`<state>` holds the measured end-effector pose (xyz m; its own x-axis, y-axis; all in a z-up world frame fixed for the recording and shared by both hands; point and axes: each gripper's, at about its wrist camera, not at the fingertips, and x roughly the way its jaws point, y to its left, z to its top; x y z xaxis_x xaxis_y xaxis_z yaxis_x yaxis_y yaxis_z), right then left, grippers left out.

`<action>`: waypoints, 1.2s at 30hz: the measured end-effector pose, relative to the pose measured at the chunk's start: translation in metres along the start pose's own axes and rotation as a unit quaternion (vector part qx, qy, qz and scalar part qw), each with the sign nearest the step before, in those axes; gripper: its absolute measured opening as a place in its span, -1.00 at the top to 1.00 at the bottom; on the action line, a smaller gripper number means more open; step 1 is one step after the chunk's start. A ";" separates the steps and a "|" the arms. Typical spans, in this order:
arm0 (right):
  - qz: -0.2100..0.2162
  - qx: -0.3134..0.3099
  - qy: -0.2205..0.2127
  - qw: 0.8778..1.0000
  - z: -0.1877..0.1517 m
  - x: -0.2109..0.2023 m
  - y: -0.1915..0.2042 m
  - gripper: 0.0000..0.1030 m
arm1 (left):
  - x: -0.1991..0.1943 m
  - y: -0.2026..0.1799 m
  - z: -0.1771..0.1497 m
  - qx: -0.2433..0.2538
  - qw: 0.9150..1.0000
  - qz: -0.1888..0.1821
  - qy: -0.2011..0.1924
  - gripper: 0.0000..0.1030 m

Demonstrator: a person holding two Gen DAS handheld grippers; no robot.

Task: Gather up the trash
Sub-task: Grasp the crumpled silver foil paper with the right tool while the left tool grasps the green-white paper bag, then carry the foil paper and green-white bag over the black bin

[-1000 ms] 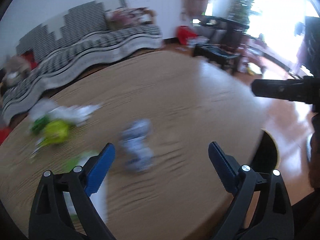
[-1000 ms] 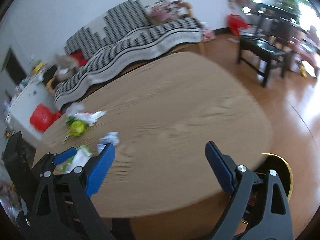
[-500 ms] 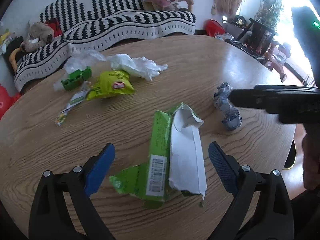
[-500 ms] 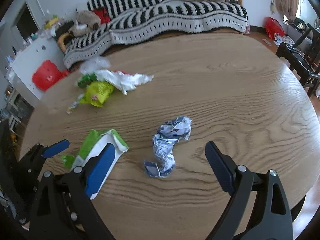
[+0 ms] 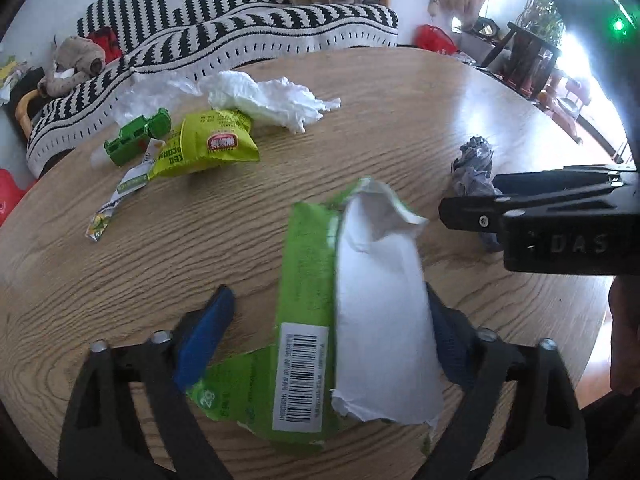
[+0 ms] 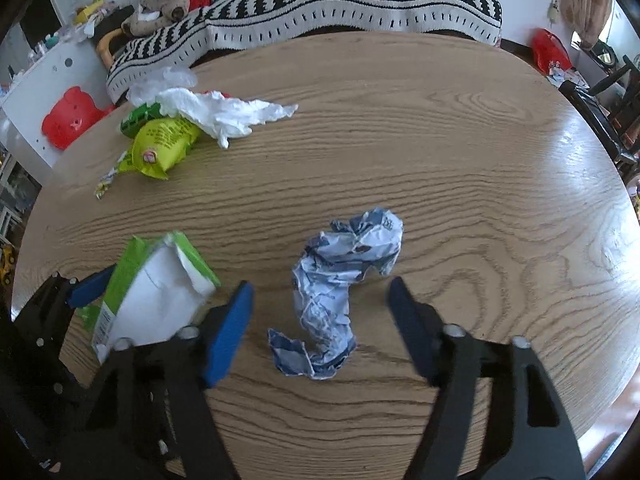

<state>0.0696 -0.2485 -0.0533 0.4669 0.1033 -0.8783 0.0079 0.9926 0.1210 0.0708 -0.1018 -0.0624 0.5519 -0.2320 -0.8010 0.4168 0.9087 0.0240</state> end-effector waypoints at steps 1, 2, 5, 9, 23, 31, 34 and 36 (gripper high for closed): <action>-0.006 -0.006 0.000 1.000 0.000 0.000 0.001 -0.03 | -0.001 -0.001 0.001 0.002 1.000 -0.001 -0.002 -0.32; -0.009 -0.010 0.000 1.000 -0.001 -0.001 0.002 0.18 | -0.001 -0.002 0.002 0.003 1.000 -0.001 -0.003 -0.21; -0.011 -0.016 0.000 1.000 -0.002 -0.003 0.002 0.48 | -0.004 -0.007 0.002 0.004 1.000 0.001 -0.004 0.19; -0.013 -0.019 -0.008 1.000 -0.003 -0.008 0.002 0.49 | -0.005 -0.007 0.002 0.002 1.000 0.004 -0.005 0.25; -0.010 -0.014 -0.018 1.000 -0.005 -0.018 -0.003 0.49 | -0.004 -0.008 0.006 -0.013 1.000 0.007 0.004 0.25; -0.015 0.003 -0.030 0.999 -0.014 -0.036 -0.028 0.49 | -0.005 -0.034 0.016 0.003 1.000 -0.003 0.001 0.25; -0.020 0.014 -0.035 0.999 -0.020 -0.047 -0.044 0.49 | -0.006 -0.053 0.022 0.014 1.000 -0.013 -0.002 0.25; -0.024 0.024 -0.039 0.999 -0.026 -0.054 -0.058 0.49 | -0.006 -0.066 0.025 0.022 1.000 -0.019 -0.003 0.25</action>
<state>0.0204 -0.3099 -0.0246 0.5317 0.0488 -0.8455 0.0739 0.9919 0.1037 0.0578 -0.1687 -0.0440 0.5391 -0.2674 -0.7986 0.4684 0.8833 0.0205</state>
